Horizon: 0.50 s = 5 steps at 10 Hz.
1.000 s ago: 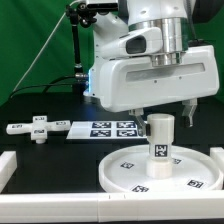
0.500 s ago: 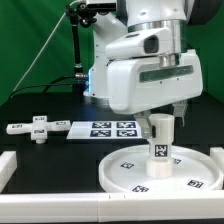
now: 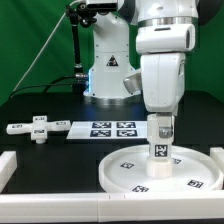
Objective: Assemble round table
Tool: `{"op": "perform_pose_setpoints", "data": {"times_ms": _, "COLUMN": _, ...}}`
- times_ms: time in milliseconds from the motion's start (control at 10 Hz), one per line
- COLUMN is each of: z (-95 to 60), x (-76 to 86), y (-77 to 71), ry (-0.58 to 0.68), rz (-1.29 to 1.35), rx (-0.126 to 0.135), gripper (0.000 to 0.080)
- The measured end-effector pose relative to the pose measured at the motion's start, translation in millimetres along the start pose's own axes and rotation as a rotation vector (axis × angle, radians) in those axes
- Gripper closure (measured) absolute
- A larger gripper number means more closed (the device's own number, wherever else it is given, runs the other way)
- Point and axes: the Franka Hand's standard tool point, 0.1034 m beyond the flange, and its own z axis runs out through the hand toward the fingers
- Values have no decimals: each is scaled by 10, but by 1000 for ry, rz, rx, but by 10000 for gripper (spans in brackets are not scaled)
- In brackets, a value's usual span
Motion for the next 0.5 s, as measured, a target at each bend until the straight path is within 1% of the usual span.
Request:
{"op": "perform_pose_setpoints", "data": {"times_ms": 300, "z": 1, "x": -32, "y": 11, "ry": -8, "rz": -160, "rx": -3, "gripper": 150}}
{"op": "perform_pose_setpoints", "data": {"times_ms": 500, "z": 10, "x": -19, "y": 54, "ry": -37, "rz": -404, "rx": -14, "gripper": 150}}
